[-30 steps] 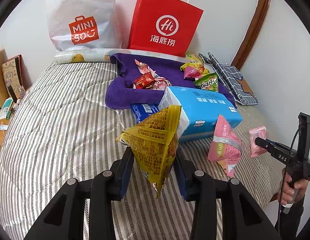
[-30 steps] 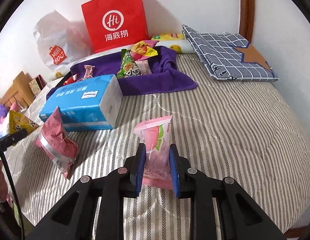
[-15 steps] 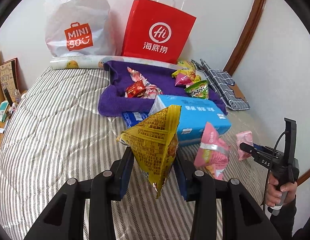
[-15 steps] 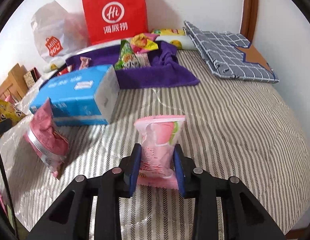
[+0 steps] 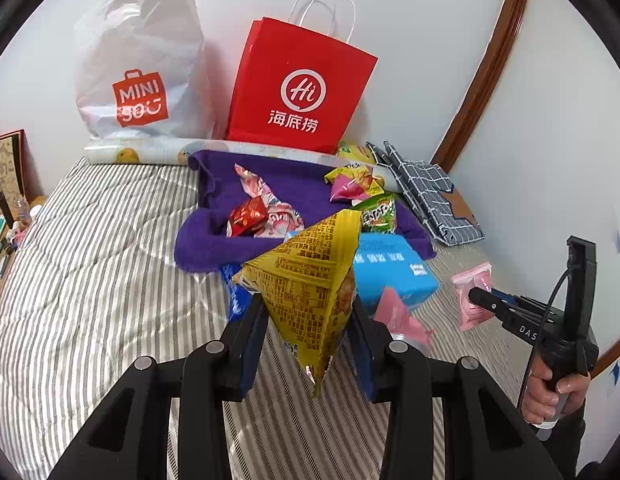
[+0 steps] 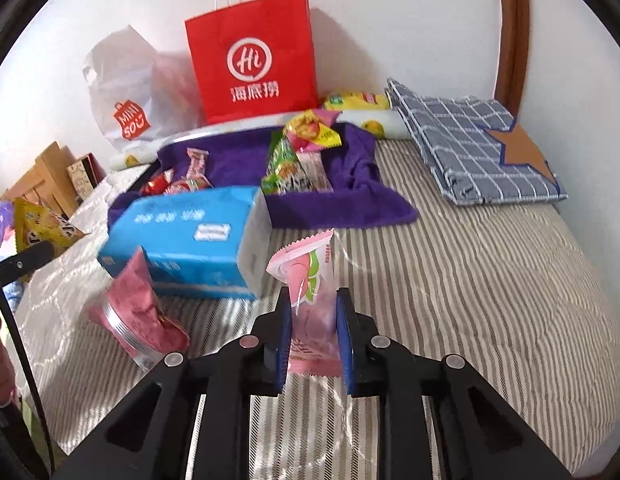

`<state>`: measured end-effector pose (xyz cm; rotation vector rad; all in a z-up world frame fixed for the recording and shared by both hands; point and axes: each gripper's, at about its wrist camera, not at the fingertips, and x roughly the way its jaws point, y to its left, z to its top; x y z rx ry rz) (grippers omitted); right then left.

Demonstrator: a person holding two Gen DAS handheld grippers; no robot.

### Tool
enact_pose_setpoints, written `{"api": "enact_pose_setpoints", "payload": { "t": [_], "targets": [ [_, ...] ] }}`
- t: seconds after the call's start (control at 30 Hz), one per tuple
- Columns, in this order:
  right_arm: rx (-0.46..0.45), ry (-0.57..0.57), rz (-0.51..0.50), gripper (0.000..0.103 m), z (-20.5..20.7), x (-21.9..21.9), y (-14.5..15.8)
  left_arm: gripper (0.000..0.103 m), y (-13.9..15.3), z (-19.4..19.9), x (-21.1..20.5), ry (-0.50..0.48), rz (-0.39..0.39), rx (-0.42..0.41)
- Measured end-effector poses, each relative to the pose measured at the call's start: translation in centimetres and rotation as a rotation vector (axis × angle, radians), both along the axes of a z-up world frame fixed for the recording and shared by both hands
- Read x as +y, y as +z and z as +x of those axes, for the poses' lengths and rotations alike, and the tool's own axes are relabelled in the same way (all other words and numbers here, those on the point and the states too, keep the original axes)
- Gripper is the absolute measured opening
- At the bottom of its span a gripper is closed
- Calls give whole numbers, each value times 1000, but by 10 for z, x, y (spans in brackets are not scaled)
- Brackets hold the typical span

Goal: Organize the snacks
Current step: 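Carry the pink packet and yellow bag with both grippers toward the purple towel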

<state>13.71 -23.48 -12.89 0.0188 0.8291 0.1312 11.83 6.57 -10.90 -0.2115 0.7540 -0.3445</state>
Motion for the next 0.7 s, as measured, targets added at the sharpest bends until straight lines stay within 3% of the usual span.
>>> {"api": "enact_pose_setpoints", "payload": {
  "t": [0.33,0.7],
  "targets": [
    [-74,32,-1,21,30,19,41,37,20,33,-13,11,-18,-16],
    [-121,60,19,21,71,45,71,37,43,70,-24,39,13,-40]
  ]
}}
